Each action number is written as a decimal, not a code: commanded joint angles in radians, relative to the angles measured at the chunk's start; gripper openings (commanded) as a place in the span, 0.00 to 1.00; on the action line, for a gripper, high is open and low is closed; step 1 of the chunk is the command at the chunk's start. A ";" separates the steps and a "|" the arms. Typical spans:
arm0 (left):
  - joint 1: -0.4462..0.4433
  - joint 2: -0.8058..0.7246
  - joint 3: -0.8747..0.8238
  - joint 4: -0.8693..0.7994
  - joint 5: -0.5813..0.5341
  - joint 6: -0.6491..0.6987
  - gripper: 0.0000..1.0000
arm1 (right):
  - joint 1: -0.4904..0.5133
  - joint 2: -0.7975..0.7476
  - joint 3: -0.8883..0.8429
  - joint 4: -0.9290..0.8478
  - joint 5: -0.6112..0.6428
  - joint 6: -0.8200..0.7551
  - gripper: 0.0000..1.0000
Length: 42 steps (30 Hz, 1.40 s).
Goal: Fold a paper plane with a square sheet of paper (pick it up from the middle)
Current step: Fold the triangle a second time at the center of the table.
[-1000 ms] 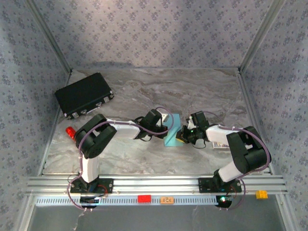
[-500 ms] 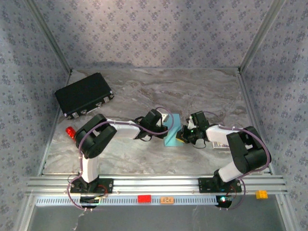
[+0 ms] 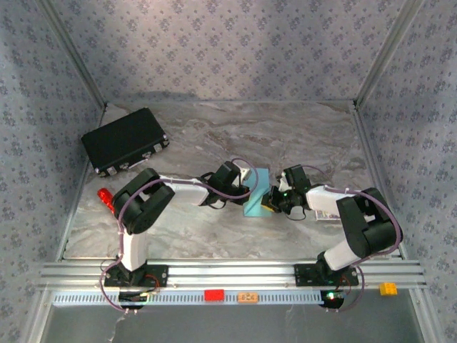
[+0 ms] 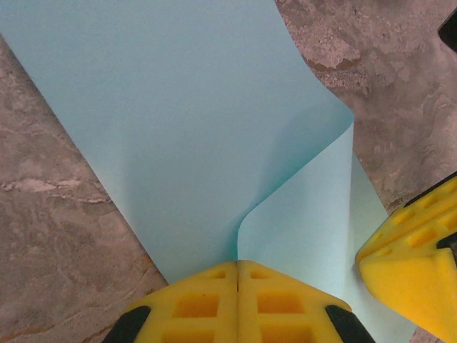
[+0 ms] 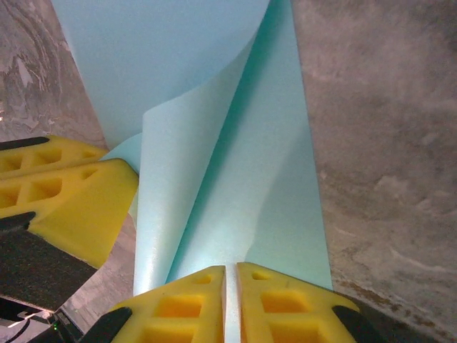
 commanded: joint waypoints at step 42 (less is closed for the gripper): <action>-0.004 0.025 0.012 -0.029 0.017 -0.005 0.00 | 0.000 0.126 0.010 0.213 -0.040 0.134 0.07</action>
